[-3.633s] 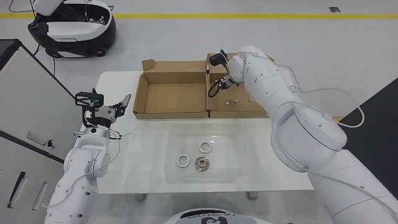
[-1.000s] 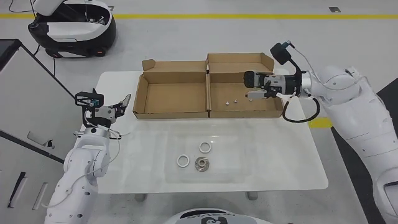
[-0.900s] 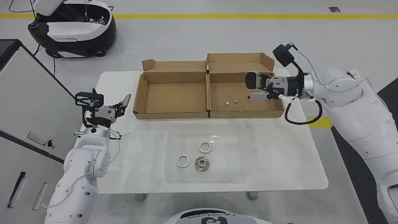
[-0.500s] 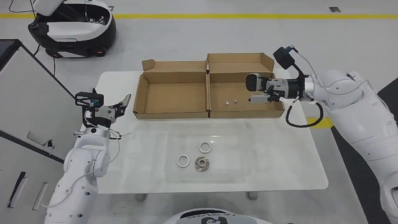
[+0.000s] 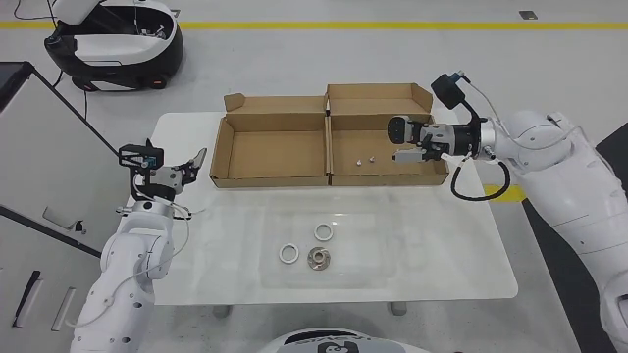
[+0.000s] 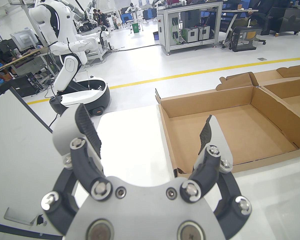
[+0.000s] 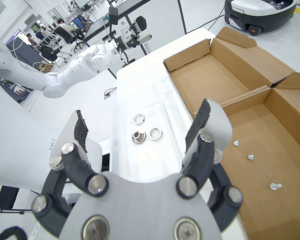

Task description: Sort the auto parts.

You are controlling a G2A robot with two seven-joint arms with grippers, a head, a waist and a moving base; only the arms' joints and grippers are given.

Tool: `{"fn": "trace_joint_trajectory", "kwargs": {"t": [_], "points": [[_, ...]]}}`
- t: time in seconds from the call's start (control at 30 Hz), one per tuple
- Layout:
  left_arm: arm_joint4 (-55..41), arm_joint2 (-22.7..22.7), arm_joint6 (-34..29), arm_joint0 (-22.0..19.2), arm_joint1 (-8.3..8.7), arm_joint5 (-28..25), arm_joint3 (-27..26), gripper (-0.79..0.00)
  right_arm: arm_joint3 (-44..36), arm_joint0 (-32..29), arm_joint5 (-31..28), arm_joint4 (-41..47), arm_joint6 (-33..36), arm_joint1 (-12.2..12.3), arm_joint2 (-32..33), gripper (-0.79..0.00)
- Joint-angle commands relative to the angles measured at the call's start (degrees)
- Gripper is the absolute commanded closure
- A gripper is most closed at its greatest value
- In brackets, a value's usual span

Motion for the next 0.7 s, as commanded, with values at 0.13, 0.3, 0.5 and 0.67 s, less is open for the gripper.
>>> {"fn": "trace_joint_trajectory", "kwargs": {"t": [0.13, 0.3, 0.5, 0.67], "points": [[6.2, -0.2, -8.7, 2.2, 0.60, -6.9, -9.9, -0.785, 0.0, 0.0, 0.0, 0.0, 0.0, 0.0, 0.0, -0.785], [9.2, 0.1, -21.1, 3.0, 1.14, -14.7, -17.5, -0.785, 0.0, 0.0, 0.0, 0.0, 0.0, 0.0, 0.0, -0.785], [10.1, 3.0, -35.1, -0.4, 1.42, -21.2, -22.1, -0.785, 0.0, 0.0, 0.0, 0.0, 0.0, 0.0, 0.0, -0.785], [9.6, 7.0, -44.5, -5.5, 1.40, -24.9, -23.5, -0.785, 0.0, 0.0, 0.0, 0.0, 0.0, 0.0, 0.0, -0.785]]}}
